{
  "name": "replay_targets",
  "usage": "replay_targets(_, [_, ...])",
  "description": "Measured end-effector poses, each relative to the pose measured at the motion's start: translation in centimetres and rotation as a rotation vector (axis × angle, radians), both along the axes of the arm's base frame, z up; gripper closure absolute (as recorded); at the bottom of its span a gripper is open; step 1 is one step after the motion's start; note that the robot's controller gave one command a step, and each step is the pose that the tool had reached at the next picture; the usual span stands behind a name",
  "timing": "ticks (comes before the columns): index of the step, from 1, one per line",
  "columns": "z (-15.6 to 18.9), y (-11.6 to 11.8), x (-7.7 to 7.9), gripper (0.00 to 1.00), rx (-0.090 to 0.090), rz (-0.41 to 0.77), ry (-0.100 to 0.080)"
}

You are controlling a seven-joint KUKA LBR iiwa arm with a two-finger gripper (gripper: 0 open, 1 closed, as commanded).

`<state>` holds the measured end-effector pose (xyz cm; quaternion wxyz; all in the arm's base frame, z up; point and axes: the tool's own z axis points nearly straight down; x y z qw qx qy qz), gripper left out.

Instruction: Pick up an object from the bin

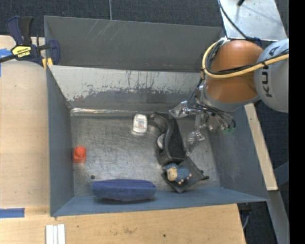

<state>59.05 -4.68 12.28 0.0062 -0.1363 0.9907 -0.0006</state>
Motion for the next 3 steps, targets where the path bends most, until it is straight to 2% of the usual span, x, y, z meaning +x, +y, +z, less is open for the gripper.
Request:
replay_targets(1, [-1.1, 0.6, 0.5, 0.0, -0.002, 0.136, -0.039])
replay_targets(2, [1.3, 4.0, 0.6, 0.0, -0.002, 0.262, 0.004])
replay_targets(3, [-4.2, 1.4, 1.0, 0.0, -0.005, 0.688, 0.006])
